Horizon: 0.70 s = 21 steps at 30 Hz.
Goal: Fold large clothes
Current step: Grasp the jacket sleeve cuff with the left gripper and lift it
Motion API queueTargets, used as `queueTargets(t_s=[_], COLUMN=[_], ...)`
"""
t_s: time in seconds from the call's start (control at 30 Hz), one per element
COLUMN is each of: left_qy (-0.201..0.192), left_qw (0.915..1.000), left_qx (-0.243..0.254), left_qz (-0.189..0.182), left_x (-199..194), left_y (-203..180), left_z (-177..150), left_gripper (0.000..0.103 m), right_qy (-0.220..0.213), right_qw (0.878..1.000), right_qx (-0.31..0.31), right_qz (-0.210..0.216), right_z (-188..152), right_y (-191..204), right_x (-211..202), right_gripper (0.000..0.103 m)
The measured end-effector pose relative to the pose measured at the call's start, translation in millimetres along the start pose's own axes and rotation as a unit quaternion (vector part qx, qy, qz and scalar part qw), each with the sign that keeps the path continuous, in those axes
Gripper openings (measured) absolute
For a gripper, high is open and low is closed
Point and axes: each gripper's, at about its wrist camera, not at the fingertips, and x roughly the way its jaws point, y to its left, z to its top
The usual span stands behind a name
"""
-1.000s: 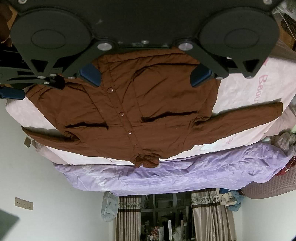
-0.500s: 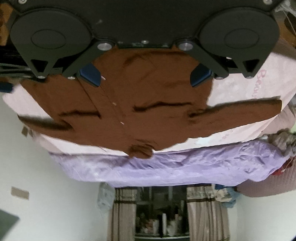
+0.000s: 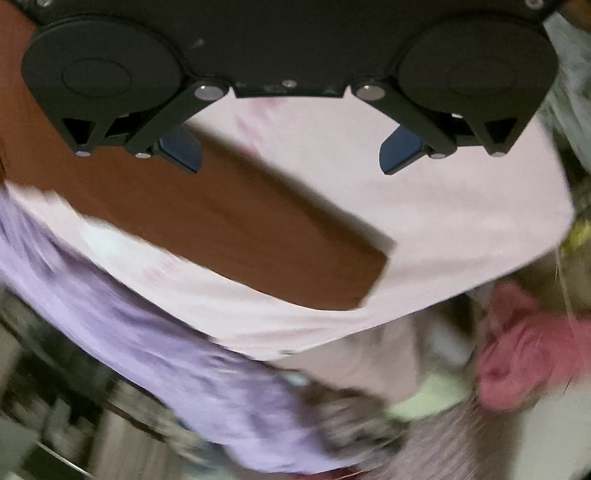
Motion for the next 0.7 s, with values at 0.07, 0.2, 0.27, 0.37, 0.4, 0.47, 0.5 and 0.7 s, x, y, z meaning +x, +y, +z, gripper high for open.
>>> queueTargets(t_s=[0.07,0.2,0.27,0.37,0.4,0.47,0.5,0.7], left_qy=[0.005,0.001,0.01,0.014,0.003,0.005,0.006,-0.043], left_qw=[0.9996,0.9966,0.9965,0.9957,0.9976,0.9988,0.9989,0.9979], left_qx=[-0.028,-0.079,-0.079,-0.089,-0.069,-0.036,-0.041,-0.012], left_qz=[-0.007,-0.023,-0.026,-0.023,0.002,0.034,0.023,0.047], left_x=[31.5,70.1,78.2,93.8,96.9,93.9,93.5,68.3], left_y=[12.0,26.7,23.3,15.9,9.6,-1.6,-1.7,-37.0], left_z=[14.8,36.1,46.6,55.2,58.3,58.9,60.2,72.7], left_gripper=[0.103,0.103,0.103,0.088,0.052,0.025,0.012,0.007], right_qy=[0.015,0.052,0.062,0.074,0.081,0.091,0.093,0.074], right_qw=[1.0,0.998,0.997,0.996,0.995,0.994,0.994,0.996], right_qx=[0.012,0.03,0.034,0.039,0.04,0.038,0.036,0.02], right_qz=[-0.009,-0.022,-0.032,-0.035,-0.035,-0.035,-0.035,-0.053], right_z=[7.1,15.0,17.1,21.0,21.5,24.3,27.0,49.3], right_y=[-7.4,-17.8,-20.6,-25.4,-26.6,-29.1,-30.7,-49.5], right_x=[22.0,57.6,68.4,85.7,91.2,100.9,104.5,125.0], right_gripper=[0.103,0.103,0.103,0.103,0.103,0.103,0.103,0.103])
